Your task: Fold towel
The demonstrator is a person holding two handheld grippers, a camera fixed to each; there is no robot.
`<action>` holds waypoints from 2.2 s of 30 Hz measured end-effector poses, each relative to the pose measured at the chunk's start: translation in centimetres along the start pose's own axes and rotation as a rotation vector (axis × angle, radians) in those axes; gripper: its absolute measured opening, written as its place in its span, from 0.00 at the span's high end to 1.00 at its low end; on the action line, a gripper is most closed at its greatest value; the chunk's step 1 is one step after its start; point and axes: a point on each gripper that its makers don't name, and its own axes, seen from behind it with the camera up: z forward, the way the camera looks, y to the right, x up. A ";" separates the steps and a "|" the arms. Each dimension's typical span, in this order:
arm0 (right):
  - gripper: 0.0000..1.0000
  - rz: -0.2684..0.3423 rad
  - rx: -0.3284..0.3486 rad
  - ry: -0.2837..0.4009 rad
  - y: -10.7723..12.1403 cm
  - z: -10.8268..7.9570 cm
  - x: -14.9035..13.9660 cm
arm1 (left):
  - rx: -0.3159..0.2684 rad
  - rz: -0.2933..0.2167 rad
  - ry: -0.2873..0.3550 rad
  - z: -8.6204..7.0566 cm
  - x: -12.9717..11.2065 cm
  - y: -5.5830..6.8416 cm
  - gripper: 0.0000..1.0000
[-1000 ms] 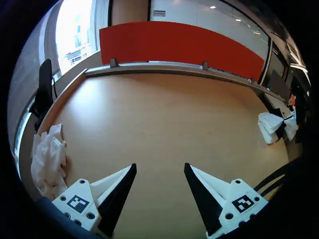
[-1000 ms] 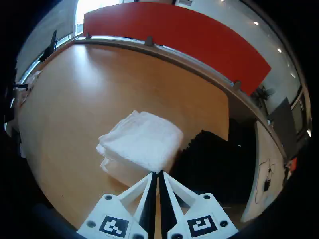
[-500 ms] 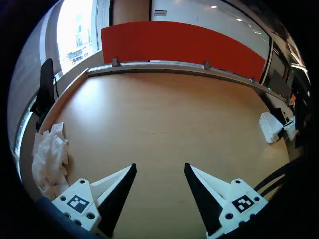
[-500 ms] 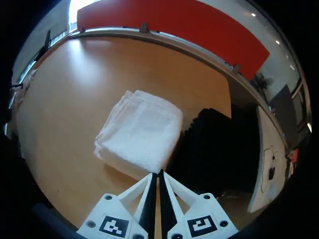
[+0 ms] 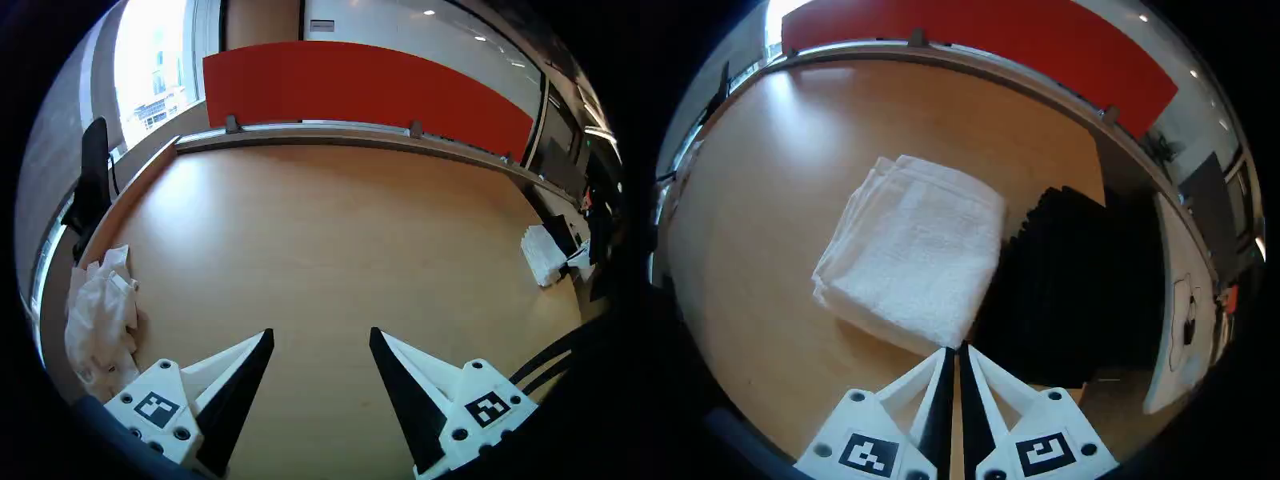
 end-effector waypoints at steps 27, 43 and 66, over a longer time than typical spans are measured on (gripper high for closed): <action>0.27 0.018 -0.053 0.056 0.1 -1.7 0.4 | -0.012 -0.004 0.010 0.0 0.2 0.3 0.11; 0.06 0.027 -0.043 0.083 -1.4 -2.2 1.5 | -0.022 -0.002 0.025 -0.3 0.8 0.1 0.12; 0.06 0.254 -0.033 0.158 -4.5 -2.4 3.6 | -0.018 -0.003 0.042 -0.2 1.6 -0.9 0.12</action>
